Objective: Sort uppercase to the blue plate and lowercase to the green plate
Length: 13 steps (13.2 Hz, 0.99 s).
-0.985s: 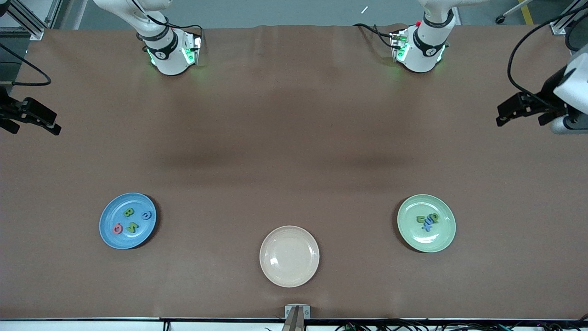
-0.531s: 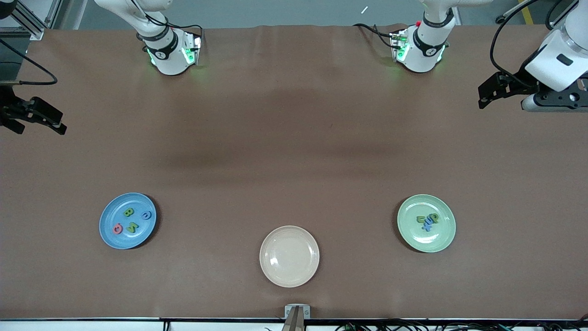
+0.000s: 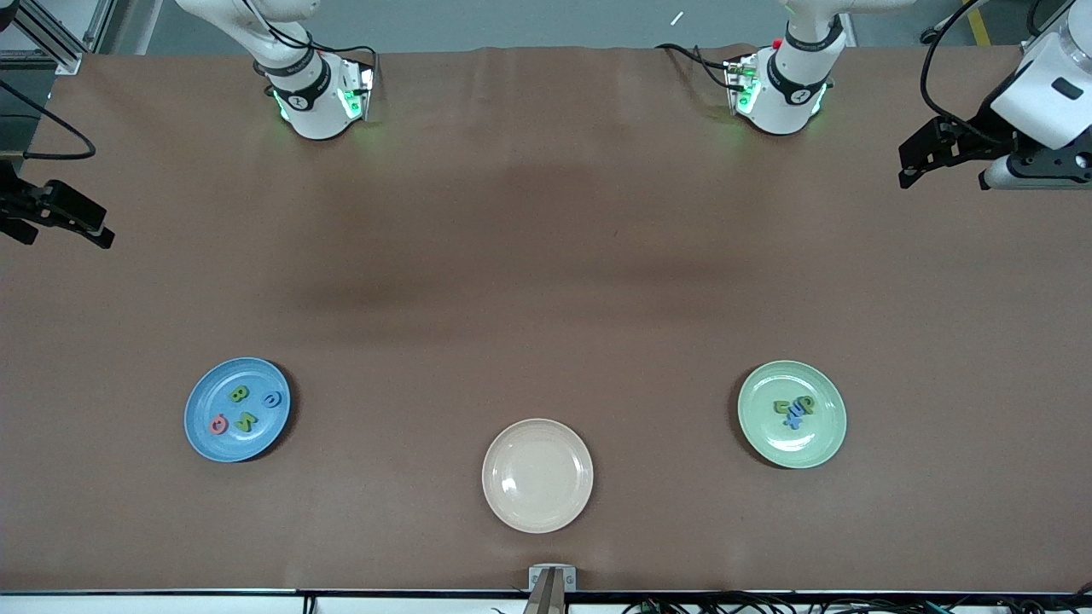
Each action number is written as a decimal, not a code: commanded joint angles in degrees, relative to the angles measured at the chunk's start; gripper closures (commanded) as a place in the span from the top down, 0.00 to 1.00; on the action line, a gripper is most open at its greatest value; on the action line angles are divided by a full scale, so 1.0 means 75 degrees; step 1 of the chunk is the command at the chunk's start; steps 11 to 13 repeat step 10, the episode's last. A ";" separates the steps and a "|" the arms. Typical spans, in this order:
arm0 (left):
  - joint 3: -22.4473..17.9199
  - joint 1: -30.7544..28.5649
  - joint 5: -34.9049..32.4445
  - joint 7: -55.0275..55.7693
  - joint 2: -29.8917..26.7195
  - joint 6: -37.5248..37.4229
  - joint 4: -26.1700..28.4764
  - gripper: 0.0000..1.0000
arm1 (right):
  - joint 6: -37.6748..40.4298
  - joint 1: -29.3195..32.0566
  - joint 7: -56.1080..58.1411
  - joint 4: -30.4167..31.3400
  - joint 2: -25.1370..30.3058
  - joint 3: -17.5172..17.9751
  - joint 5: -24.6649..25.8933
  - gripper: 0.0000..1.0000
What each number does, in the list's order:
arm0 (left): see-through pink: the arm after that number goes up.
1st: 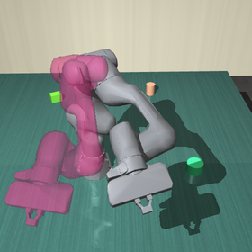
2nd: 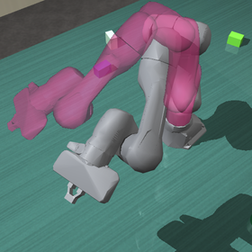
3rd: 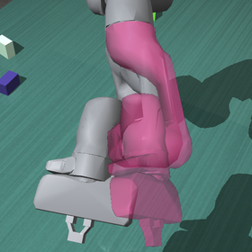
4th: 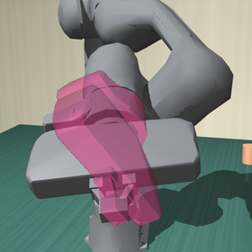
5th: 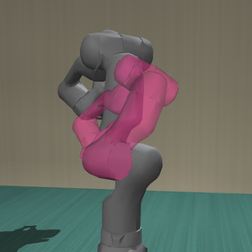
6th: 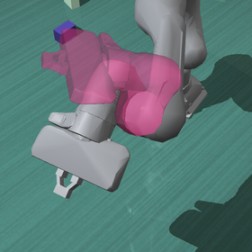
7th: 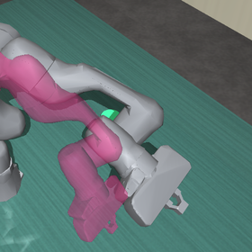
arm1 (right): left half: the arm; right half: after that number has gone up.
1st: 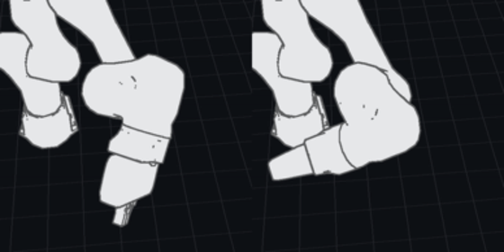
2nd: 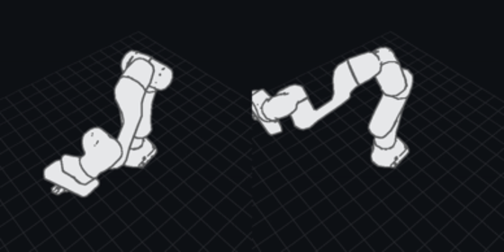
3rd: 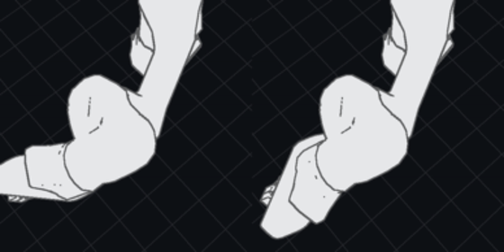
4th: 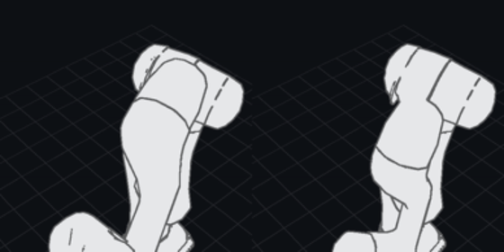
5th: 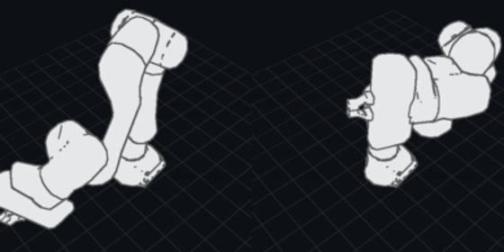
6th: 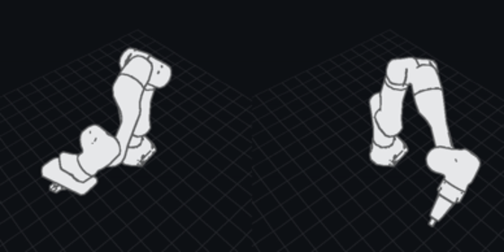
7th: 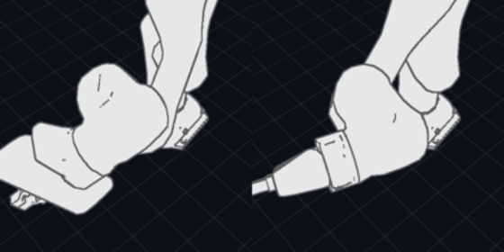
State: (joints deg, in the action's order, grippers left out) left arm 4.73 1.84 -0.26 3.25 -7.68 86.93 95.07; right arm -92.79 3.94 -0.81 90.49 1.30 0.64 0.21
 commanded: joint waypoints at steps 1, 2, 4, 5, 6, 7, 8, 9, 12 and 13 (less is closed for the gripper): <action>-0.0057 -0.0081 0.0034 -0.0386 0.0063 -0.0188 -0.0289 1.00 | 0.0161 0.0085 -0.0185 -0.0159 -0.0021 0.0126 0.0171 1.00; -0.0068 -0.0081 0.0023 -0.0387 0.0075 -0.0258 -0.0313 1.00 | 0.0266 0.0085 -0.0196 -0.0159 -0.0021 0.0126 0.0171 1.00; -0.0068 -0.0058 0.0011 -0.0363 0.0075 -0.0340 -0.0360 1.00 | 0.0325 0.0096 -0.0185 -0.0171 -0.0021 0.0126 0.0171 1.00; -0.0068 -0.0058 0.0022 -0.0363 0.0075 -0.0340 -0.0383 1.00 | 0.0325 0.0096 -0.0196 -0.0171 -0.0021 0.0126 0.0171 1.00; -0.0068 -0.0058 0.0023 -0.0363 0.0075 -0.0352 -0.0372 1.00 | 0.0325 0.0096 -0.0197 -0.0171 -0.0021 0.0126 0.0159 1.00; -0.0068 -0.0058 0.0023 -0.0363 0.0075 -0.0352 -0.0371 1.00 | 0.0302 0.0108 -0.0197 -0.0194 -0.0021 0.0126 0.0159 1.00; -0.0068 -0.0058 0.0023 -0.0363 0.0087 -0.0352 -0.0371 1.00 | 0.0302 0.0120 -0.0197 -0.0229 -0.0021 0.0126 0.0136 1.00; -0.0068 -0.0058 0.0023 -0.0375 0.0087 -0.0352 -0.0371 1.00 | 0.0313 0.0131 -0.0197 -0.0241 -0.0021 0.0114 0.0101 1.00; -0.0068 -0.0058 0.0023 -0.0375 0.0087 -0.0340 -0.0371 1.00 | 0.0314 0.0120 -0.0197 -0.0241 -0.0032 0.0114 0.0101 1.00; -0.0068 -0.0058 0.0023 -0.0375 0.0087 -0.0340 -0.0371 1.00 | 0.0314 0.0120 -0.0197 -0.0241 -0.0032 0.0114 0.0101 1.00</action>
